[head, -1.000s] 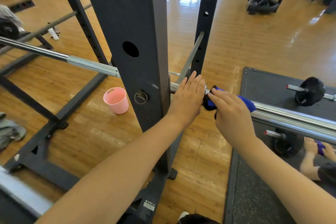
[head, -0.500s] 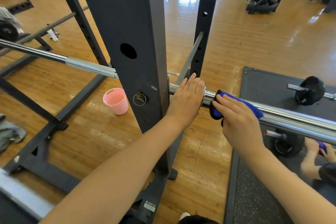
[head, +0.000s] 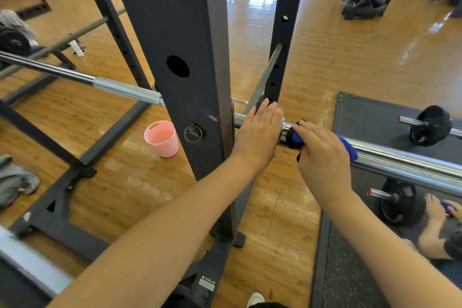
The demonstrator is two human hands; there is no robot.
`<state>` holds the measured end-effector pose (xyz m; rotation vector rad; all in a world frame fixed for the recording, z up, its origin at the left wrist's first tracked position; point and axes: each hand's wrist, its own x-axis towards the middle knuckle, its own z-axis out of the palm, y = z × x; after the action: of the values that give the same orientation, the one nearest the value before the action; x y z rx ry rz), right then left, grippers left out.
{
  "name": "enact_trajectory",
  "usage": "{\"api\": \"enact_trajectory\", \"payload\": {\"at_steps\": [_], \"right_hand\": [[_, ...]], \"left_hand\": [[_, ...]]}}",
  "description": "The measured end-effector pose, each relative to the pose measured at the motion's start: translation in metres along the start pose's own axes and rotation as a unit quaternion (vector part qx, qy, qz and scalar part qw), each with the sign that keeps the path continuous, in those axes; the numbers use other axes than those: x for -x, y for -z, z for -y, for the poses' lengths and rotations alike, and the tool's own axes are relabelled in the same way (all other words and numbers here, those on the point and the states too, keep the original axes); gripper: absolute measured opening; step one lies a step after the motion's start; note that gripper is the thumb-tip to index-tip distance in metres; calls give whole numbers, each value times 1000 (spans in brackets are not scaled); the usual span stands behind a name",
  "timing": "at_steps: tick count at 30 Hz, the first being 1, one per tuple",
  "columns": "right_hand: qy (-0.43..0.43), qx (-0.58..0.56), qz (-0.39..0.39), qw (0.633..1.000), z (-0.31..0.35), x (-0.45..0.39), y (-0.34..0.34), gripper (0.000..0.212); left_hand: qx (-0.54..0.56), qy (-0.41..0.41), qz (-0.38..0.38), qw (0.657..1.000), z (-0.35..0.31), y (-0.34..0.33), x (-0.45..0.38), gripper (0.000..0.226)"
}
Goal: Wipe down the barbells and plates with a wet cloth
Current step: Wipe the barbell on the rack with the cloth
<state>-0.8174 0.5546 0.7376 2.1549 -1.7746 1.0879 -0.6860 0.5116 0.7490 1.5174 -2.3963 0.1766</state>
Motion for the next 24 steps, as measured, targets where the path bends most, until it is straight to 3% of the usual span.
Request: {"api": "enact_trajectory", "payload": {"at_steps": [6,14,17,19,22,24], "right_hand": [[25,15,36,999,3,-1,-4,50],[-8,1,11,1000,9,-7,-8,46],[27,16,37,999,4,0,-2,51],[31,24,35,999,-4,8,7,51],[12,16,11,1000,-6,8,13,48],[-15,3,7,1000,-1,0,10,44]], "left_hand": [[25,-10,79,996,3,14,-12,71],[100,-3,163,981,6,27,-22,60],[61,-8,142,988,4,20,-18,83],[-45,-7,100,994,3,10,-9,102],[-126,-14,-29,992,4,-8,13,95],[-137,-26,-46,989,5,-16,21,94]]}}
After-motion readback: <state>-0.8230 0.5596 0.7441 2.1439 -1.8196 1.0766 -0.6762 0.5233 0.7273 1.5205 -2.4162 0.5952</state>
